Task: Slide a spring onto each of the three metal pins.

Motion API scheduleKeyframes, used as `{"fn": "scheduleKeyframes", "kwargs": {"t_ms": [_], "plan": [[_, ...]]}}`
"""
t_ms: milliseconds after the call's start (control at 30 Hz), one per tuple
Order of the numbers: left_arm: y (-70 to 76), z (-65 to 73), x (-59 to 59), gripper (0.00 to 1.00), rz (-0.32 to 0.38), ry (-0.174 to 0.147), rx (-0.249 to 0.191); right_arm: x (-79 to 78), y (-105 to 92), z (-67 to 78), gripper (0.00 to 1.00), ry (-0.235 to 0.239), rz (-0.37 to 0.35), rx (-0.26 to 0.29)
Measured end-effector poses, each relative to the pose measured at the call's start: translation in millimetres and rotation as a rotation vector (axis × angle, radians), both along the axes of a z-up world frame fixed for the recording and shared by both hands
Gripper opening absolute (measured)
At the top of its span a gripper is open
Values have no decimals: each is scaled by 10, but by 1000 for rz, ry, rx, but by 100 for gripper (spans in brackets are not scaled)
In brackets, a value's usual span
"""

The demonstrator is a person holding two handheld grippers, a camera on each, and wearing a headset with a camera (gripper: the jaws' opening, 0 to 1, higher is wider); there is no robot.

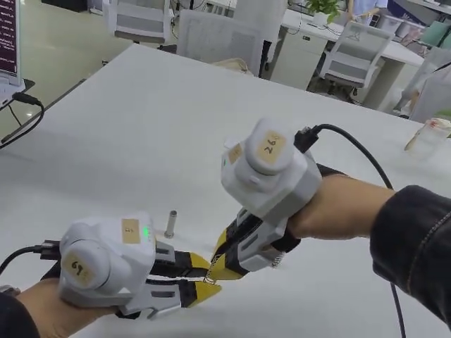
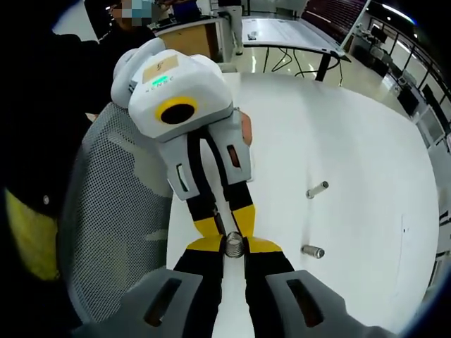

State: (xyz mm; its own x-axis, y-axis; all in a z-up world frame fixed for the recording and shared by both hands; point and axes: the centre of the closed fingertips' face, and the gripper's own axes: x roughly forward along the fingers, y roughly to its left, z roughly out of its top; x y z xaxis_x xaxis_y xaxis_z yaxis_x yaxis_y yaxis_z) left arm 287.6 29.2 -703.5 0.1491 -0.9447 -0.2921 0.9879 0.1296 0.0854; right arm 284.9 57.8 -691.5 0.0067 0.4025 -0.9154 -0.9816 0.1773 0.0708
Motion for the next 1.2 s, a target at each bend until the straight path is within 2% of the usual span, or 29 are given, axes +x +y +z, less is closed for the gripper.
{"fn": "scheduleKeyframes", "kwargs": {"t_ms": [267,500,567,767,833,967,1200], "plan": [[34,-26,6,10,12,6,12,59,-41,-33,8,-17,14,-43],[120,-79,39,17,43,24,21,79,-32,-26,8,-19,19,-46],[150,-96,51,22,59,42,21,87,-24,-26,8,-22,21,-45],[208,-131,49,30,86,61,24,96,-19,-21,8,-30,24,-44],[228,-147,48,35,100,77,25,98,-17,-20,8,-31,24,-43],[275,-181,56,44,119,91,32,110,-8,-17,8,-35,24,-39],[431,-177,145,56,173,84,28,130,14,-8,8,-39,29,-34]]}}
